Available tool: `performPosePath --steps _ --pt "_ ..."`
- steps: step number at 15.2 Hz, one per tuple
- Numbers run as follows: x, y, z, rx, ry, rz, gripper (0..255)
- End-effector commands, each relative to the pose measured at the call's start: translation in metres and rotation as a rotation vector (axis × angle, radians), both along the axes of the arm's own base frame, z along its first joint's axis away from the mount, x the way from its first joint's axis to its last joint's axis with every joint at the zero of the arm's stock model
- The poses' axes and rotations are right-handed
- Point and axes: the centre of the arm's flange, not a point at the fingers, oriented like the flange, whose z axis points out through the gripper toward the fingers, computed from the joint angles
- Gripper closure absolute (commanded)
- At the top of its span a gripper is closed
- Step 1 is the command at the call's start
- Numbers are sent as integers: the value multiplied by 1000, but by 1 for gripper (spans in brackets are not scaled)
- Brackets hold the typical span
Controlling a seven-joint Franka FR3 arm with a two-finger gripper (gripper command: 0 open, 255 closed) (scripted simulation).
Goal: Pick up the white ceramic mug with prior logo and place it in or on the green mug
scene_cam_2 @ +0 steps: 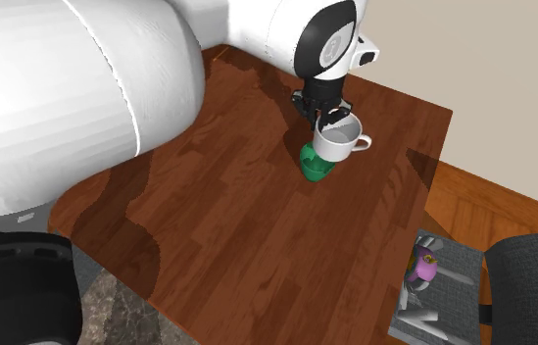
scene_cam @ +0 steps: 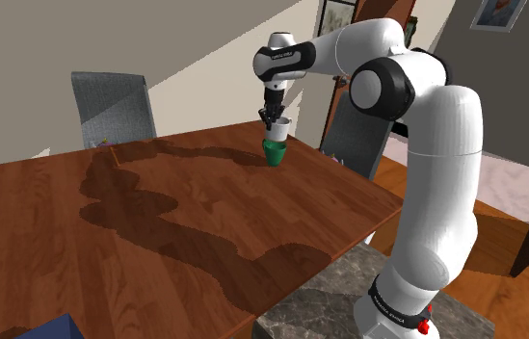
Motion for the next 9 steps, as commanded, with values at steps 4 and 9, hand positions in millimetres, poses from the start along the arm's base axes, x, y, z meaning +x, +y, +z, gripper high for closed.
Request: performPosePath --steps 4,9 --pt "-1 0 -20 0 -1 0 255" --pt "-1 0 -20 0 -1 0 255"
